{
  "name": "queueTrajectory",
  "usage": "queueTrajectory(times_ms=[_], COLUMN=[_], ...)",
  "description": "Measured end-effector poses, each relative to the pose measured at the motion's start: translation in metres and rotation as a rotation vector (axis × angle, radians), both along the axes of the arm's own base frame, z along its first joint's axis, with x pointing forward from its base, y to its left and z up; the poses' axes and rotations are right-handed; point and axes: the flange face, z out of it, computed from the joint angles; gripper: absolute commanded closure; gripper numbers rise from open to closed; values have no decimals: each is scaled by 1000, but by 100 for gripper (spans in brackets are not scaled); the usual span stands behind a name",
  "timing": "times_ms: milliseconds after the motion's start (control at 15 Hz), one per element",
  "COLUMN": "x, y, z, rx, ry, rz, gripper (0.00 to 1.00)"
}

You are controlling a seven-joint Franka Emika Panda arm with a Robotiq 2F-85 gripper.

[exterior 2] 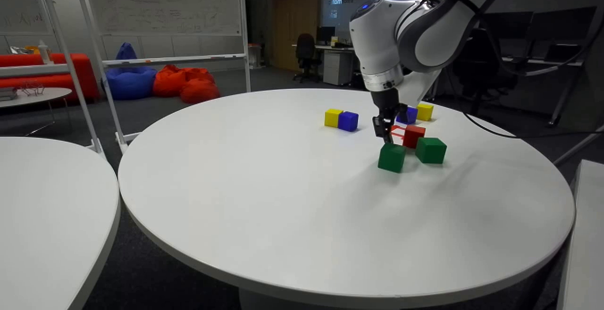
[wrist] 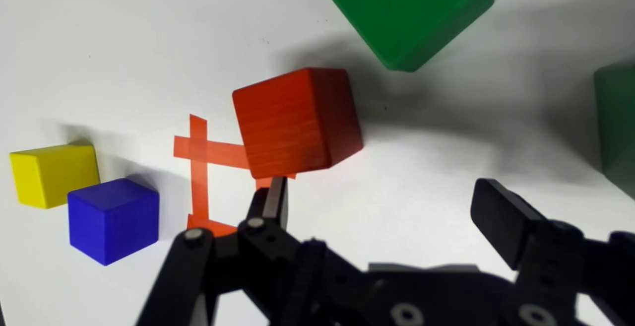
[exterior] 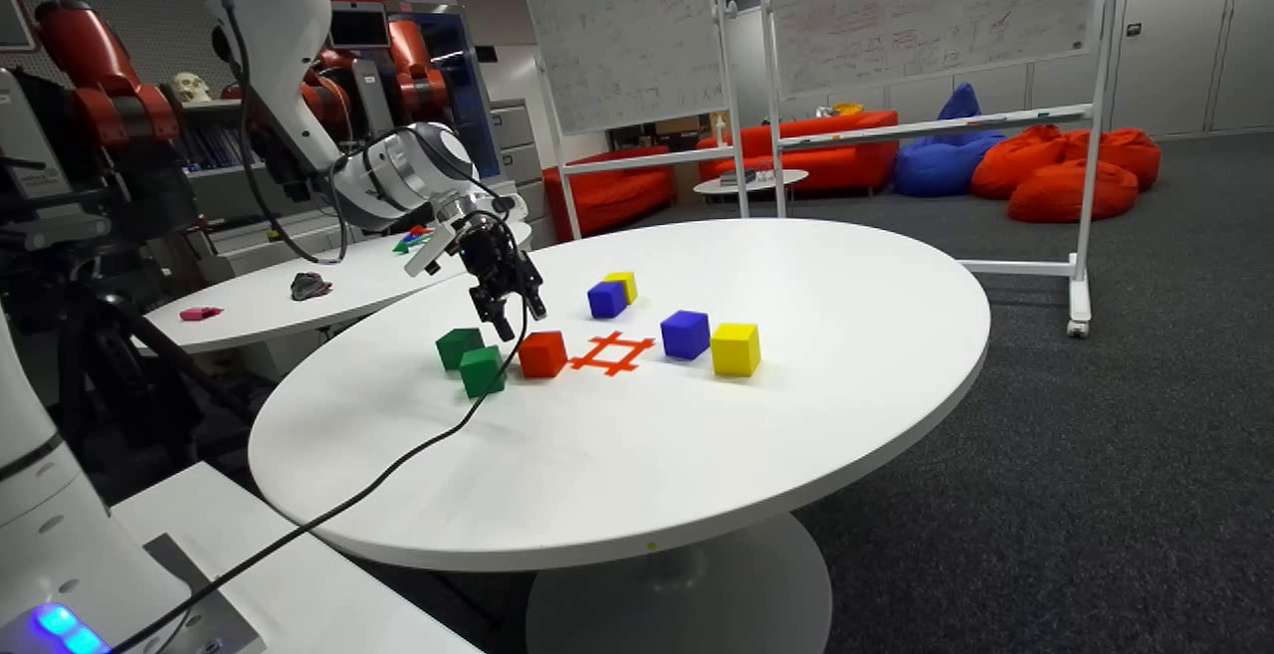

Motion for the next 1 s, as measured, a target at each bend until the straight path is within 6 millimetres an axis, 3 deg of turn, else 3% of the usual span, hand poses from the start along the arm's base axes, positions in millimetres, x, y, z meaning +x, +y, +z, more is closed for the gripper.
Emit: queueTrajectory(times_ms=[667, 1000], x=[-8, -9], y=[-31, -32], z=[-8, -9], rx=[-26, -29], ry=[25, 27], rz=[-43, -44], gripper=[0, 0])
